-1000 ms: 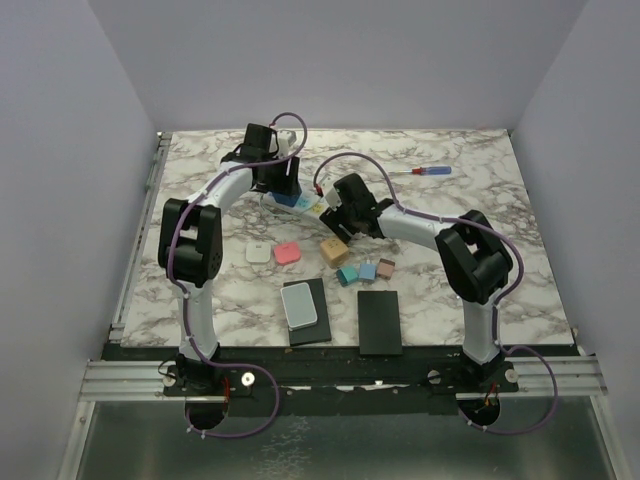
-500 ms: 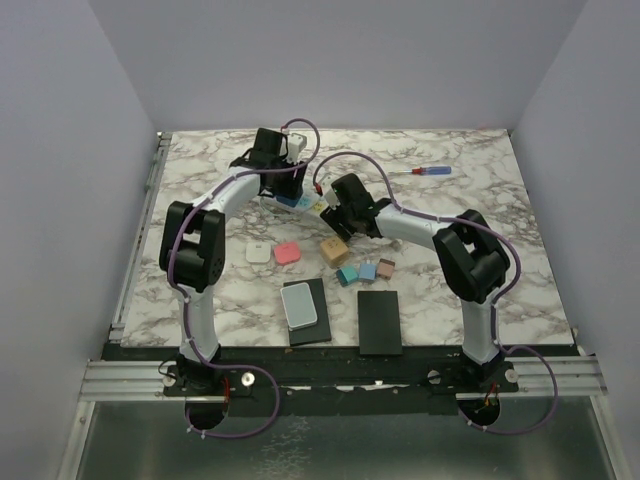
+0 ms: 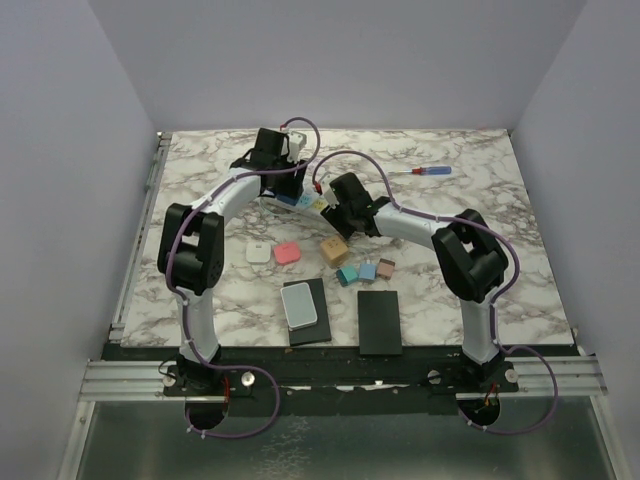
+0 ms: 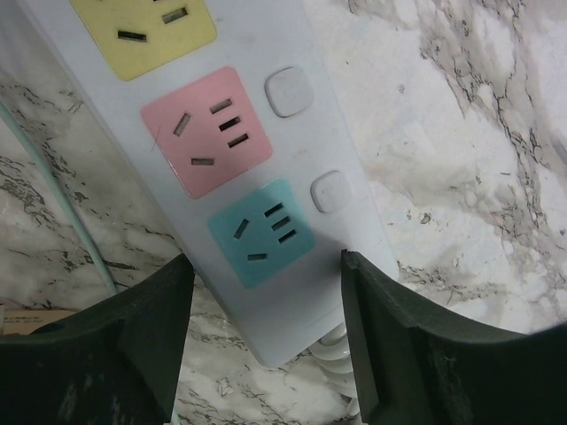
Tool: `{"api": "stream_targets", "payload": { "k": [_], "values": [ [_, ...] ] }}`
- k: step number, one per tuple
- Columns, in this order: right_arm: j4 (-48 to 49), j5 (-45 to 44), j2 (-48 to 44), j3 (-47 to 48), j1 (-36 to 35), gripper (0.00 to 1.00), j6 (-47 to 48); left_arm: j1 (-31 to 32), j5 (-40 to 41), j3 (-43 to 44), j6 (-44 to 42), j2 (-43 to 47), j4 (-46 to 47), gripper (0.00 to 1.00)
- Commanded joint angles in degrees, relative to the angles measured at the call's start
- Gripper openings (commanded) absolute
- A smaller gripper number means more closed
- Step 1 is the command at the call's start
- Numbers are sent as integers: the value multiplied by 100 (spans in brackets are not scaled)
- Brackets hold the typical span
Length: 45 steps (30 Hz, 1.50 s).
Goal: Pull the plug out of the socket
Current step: Remove the plug from the socket.
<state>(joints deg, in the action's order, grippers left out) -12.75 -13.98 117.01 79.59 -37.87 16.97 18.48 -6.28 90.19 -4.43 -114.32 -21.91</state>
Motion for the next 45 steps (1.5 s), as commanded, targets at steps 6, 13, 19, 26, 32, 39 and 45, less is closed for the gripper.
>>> {"api": "stream_targets", "payload": {
  "k": [6,13,19,26,32,39,45],
  "values": [
    [-957,64,726,-308,140,48,-388,-692,-1205,384,696,17,6,0],
    [-988,66,762,-286,144,48,-388,-680,-964,362,566,69,-30,0],
    [-1027,90,801,-251,144,48,-394,-216,113,138,-56,242,-25,0],
    [-1041,81,822,-239,143,48,-396,166,582,70,-186,337,-16,0],
    [-1070,67,866,-224,140,48,-405,129,544,88,-164,349,-12,0],
    [-1098,41,885,-216,140,48,-396,-402,-286,242,305,245,-14,0],
    [-1122,29,912,-207,139,48,-388,-821,-994,380,766,80,-12,0]
  ]
}}
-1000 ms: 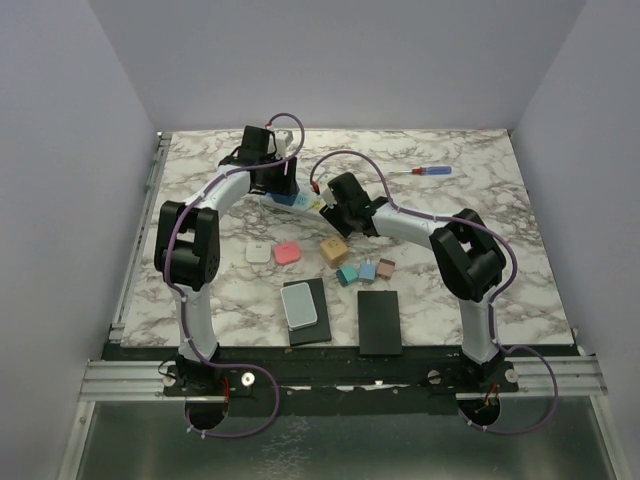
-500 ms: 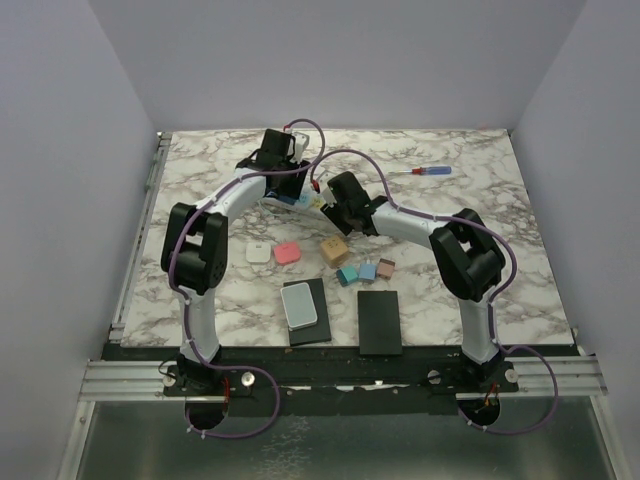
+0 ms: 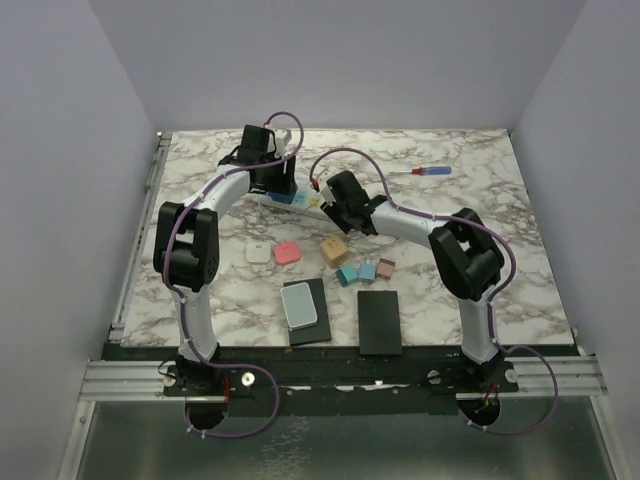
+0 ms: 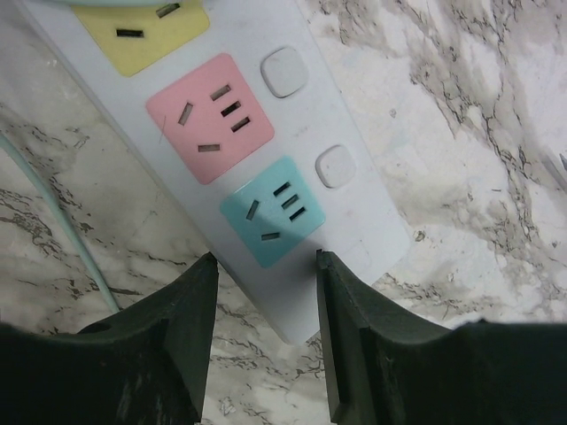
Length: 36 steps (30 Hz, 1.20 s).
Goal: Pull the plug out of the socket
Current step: Remove the plug from the socket.
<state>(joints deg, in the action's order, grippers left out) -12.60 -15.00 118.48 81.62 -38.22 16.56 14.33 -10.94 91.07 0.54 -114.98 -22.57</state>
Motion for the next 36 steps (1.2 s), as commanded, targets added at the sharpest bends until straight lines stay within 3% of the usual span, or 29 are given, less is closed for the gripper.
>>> {"api": "stream_targets", "payload": {
  "k": [1,8,24,30,36],
  "values": [
    [-1139,131,773,-406,174,48,-346,-441,-549,299,281,136,54,0],
    [-1157,121,809,-384,174,48,-343,-515,-552,271,248,165,76,0],
    [-1231,156,887,-314,174,48,-346,587,1509,-149,-777,494,161,0],
    [-1253,150,921,-305,177,48,-355,533,1344,-107,-706,495,148,0],
    [-1271,129,931,-313,178,48,-355,13,330,98,-202,402,102,0]
  ]
}}
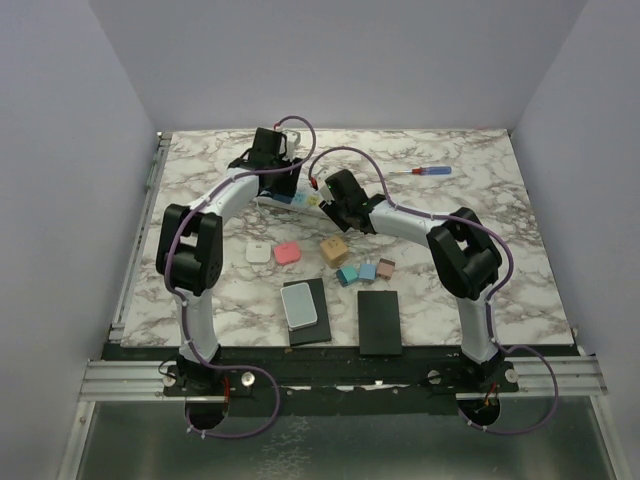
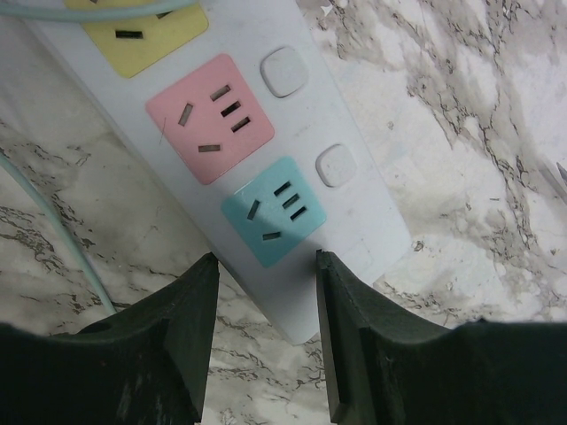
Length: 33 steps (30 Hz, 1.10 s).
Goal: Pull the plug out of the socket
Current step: Remove the plug from the socket.
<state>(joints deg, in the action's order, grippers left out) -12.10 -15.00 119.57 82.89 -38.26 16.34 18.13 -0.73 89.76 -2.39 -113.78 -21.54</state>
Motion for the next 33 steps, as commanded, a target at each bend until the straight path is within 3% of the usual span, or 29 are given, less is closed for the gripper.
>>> {"api": "stream_targets", "payload": {
  "k": [1,7,15,23,33],
  "values": [
    [-1326,123,822,-434,179,48,-329,-444,-893,281,171,252,-28,0],
    [-1347,94,841,-425,192,48,-324,-782,-1648,474,679,110,-77,0],
    [-1352,85,866,-405,188,48,-324,-777,-1324,411,530,187,-74,0],
    [-1355,94,875,-397,188,48,-332,-343,-330,158,-63,443,10,0],
    [-1320,76,833,-409,187,48,-346,-328,-464,173,0,473,23,0]
  ]
}}
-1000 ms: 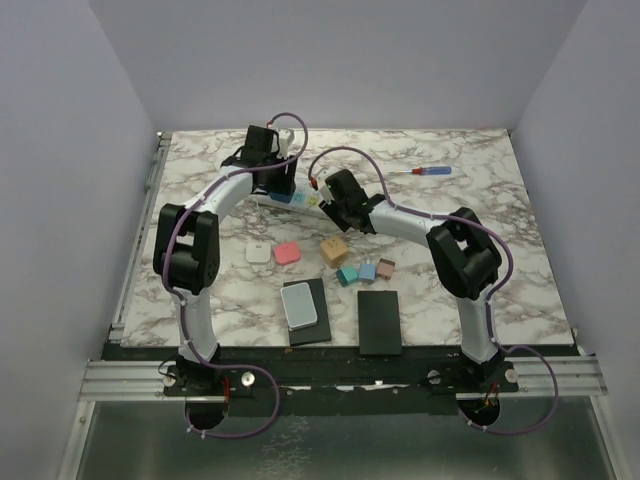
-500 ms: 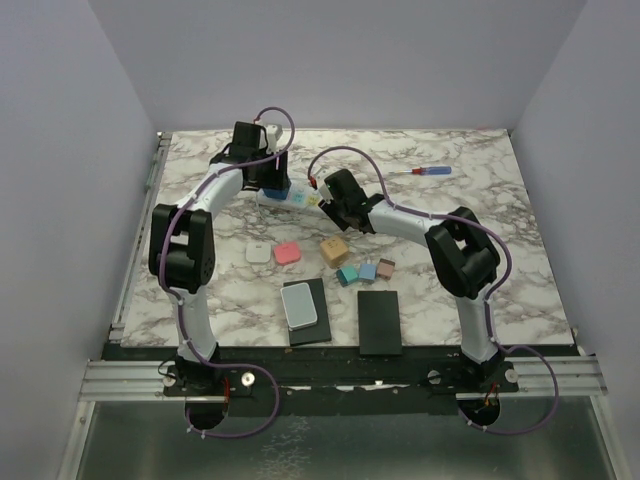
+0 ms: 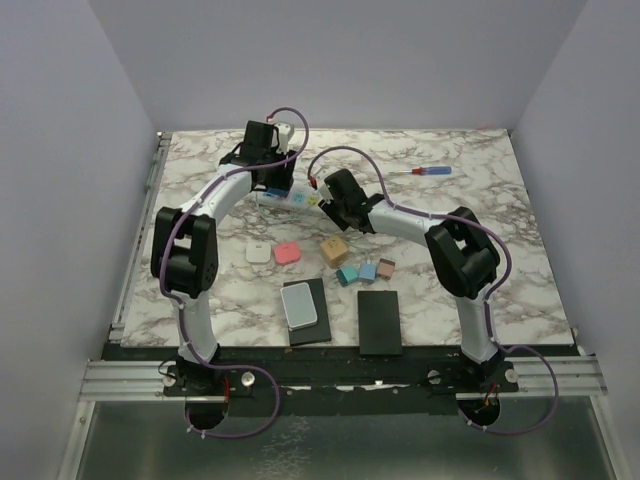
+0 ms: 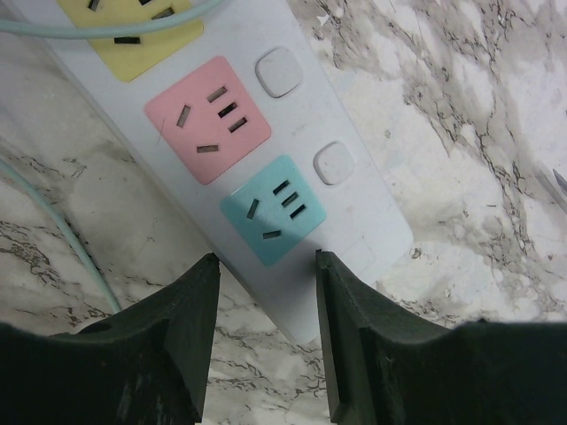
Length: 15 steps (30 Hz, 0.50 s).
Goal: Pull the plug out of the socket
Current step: Remove the plug from the socket.
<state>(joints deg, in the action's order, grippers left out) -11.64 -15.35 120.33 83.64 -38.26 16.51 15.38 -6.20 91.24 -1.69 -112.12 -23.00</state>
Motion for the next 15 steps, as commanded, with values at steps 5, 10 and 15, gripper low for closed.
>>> {"api": "stream_targets", "payload": {
  "k": [5,10,15],
  "values": [
    [-1242,150,664,-515,187,50,-419,-52,-83,72,42,488,185,0],
    [-1082,293,533,-491,188,69,-561,-52,-135,56,148,957,191,0],
    [-1085,377,363,-422,187,75,-602,-111,-235,-756,557,1872,541,0]
  ]
}}
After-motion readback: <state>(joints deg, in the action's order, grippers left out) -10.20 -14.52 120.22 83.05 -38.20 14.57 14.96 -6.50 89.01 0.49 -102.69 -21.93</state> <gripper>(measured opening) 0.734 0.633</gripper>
